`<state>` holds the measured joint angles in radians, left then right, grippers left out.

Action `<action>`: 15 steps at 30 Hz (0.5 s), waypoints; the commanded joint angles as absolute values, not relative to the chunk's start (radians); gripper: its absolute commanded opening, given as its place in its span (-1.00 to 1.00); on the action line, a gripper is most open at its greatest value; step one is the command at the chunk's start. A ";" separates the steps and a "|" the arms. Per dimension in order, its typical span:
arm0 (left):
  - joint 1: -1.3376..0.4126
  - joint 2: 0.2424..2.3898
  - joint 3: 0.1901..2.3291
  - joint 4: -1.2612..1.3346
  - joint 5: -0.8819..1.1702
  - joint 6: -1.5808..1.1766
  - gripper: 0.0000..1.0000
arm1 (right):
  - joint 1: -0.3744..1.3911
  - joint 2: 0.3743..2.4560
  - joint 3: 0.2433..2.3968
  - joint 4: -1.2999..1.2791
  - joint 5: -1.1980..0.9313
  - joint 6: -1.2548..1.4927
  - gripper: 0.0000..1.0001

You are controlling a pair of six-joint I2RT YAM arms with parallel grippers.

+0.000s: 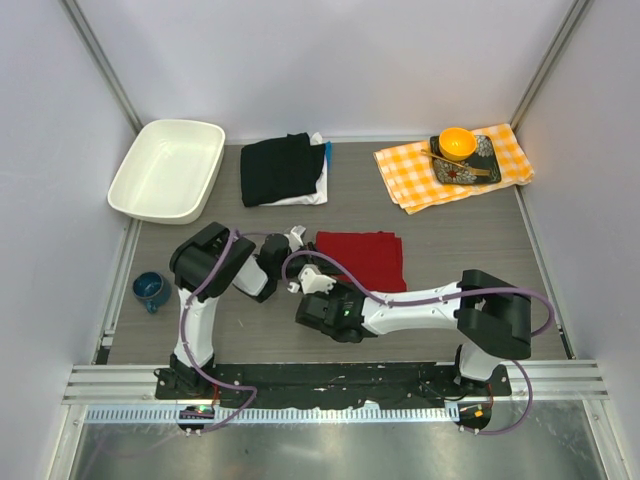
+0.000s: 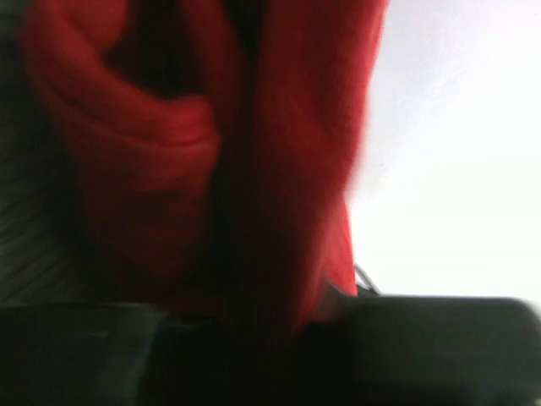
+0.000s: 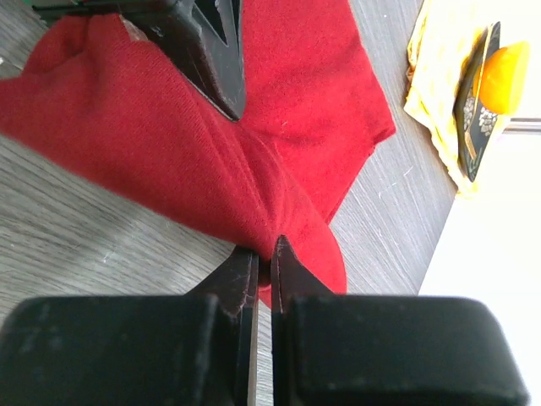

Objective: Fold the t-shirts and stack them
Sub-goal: Neatly place the folded tshirt to the corner

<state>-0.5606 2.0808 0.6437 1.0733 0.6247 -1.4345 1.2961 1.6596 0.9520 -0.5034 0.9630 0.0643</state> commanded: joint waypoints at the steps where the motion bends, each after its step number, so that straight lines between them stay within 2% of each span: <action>1: -0.549 2.088 0.650 0.925 0.601 -1.408 -0.94 | 1.318 1.595 0.951 -0.525 1.012 0.100 -0.98; 4: -0.549 2.062 0.658 0.904 0.601 -1.401 -1.00 | 1.321 1.600 0.959 -0.540 1.025 0.121 -0.93; 5: -0.549 2.046 0.661 0.896 0.603 -1.401 -1.00 | 1.322 1.601 0.962 -0.545 1.035 0.135 -0.56; 6: -0.549 2.039 0.664 0.890 0.604 -1.401 -1.00 | 1.324 1.606 0.963 -0.551 1.058 0.144 -0.30; 7: -0.549 2.028 0.667 0.885 0.604 -1.399 -1.00 | 1.325 1.609 0.965 -0.557 1.068 0.150 0.61; 8: -0.549 2.019 0.670 0.867 0.606 -1.394 -1.00 | 1.325 1.608 0.965 -0.561 1.078 0.156 0.96; 15: -0.551 1.899 0.788 0.628 0.591 -1.283 -1.00 | 1.324 1.488 0.974 -0.572 1.190 0.247 0.96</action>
<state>-0.5606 1.9930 0.6968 0.7883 0.6209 -1.3731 1.3209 1.6135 0.9463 -0.5667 1.0615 0.1612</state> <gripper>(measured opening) 0.154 0.980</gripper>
